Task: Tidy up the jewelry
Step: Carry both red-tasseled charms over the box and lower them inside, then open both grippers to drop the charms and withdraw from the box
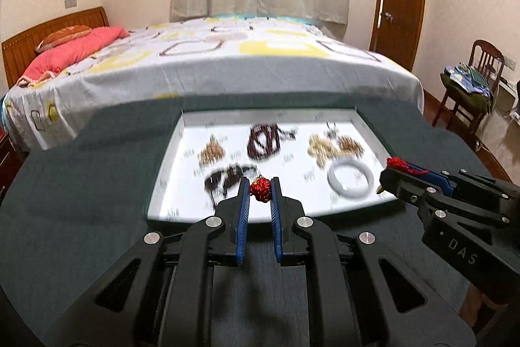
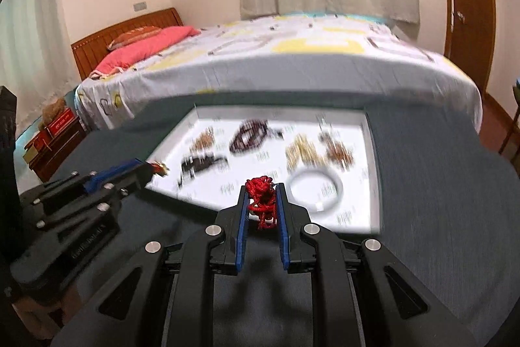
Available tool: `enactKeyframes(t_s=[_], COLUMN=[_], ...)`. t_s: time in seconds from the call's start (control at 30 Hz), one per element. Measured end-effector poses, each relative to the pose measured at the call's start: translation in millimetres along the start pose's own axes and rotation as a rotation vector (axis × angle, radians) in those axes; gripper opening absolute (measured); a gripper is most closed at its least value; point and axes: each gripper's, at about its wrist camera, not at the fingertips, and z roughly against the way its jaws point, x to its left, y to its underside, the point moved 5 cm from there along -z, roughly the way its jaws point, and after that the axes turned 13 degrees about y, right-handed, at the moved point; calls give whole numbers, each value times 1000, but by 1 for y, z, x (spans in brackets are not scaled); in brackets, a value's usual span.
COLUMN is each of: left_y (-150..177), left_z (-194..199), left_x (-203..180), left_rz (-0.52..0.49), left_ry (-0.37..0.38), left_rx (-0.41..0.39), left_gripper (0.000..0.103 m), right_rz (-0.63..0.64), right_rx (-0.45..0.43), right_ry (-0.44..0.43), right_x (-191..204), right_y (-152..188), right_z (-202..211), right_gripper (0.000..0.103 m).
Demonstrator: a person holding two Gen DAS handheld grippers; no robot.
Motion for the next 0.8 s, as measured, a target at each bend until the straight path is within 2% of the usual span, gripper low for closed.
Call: enactKeyframes(t_s=[0.1,0.2,0.47,0.6,0.67,0.7,0.73,0.8], left_y=[-12,-14,4,10,9,9,9,9], left_z=[-16,-37,-86,-99,-99,-99,-100,-100], left_x=[8,18,38,46,48,48,48,52], left_rz=[-2,9,17,43,46,44,42,48], left_ry=[-11,-21,-41,-35,-38,-39,-39,-55], left_rx=[-12,1,88,128,123,125,133,135], left_gripper=[13,13,13,14,15,20,30,36], right_rz=[8,18,56,58,60,60,60,50], right_rx=[-29,-15,98,133,142,144,146,147], right_ry=[-1,6,36,41,44,44,48,58], right_x=[8,15,27,28,28,29,29,26], right_y=[-16,-20,-1,5,6,6,6,7], right_z=[-13,-34,-94,-106,-109,-110,-111,-110], right_gripper=[17,17,17,17,18,19,21,28])
